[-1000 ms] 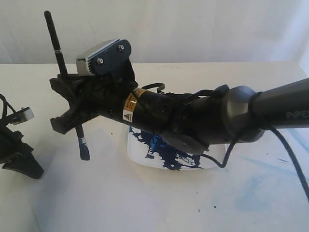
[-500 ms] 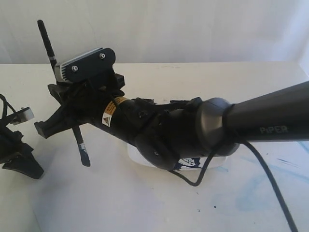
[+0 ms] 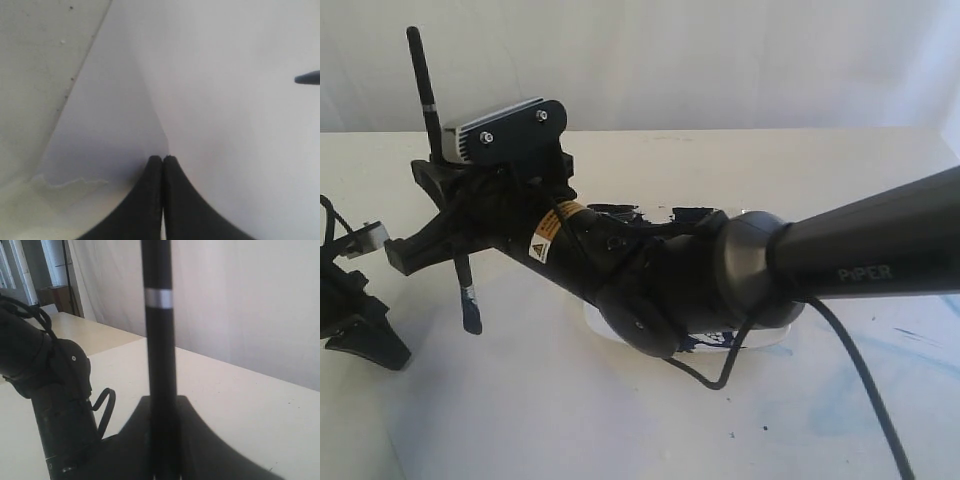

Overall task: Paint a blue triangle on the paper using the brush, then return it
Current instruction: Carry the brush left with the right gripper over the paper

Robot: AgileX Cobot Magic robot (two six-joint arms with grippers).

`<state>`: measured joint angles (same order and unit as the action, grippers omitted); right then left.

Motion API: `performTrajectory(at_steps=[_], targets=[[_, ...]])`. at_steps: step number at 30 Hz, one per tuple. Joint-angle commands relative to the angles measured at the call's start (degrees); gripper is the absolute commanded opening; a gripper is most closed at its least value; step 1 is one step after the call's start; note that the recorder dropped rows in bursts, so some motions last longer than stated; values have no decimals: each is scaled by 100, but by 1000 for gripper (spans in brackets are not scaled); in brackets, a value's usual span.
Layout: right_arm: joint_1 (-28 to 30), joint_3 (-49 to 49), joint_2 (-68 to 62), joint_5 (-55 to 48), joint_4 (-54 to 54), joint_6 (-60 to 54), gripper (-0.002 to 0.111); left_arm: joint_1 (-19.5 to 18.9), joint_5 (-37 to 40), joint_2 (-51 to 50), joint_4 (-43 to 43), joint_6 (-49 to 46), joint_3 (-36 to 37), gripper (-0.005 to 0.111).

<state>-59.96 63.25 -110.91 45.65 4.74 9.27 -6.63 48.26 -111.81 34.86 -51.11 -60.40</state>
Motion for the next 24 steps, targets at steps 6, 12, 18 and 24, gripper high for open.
performTrajectory(at_steps=[6, 12, 18, 24], targets=[[2, 15, -258, 373, 31, 165, 0, -2, 24, -62, -149, 13, 41, 0], [2, 15, -348, 358, 36, 165, 0, -2, 24, -62, -149, 13, 41, 0], [2, 15, -348, 258, 36, 147, 0, -2, 11, -62, -149, 13, 41, 0], [2, 15, -348, -49, 36, 104, 0, -2, -2, -62, -149, 13, 41, 0]])
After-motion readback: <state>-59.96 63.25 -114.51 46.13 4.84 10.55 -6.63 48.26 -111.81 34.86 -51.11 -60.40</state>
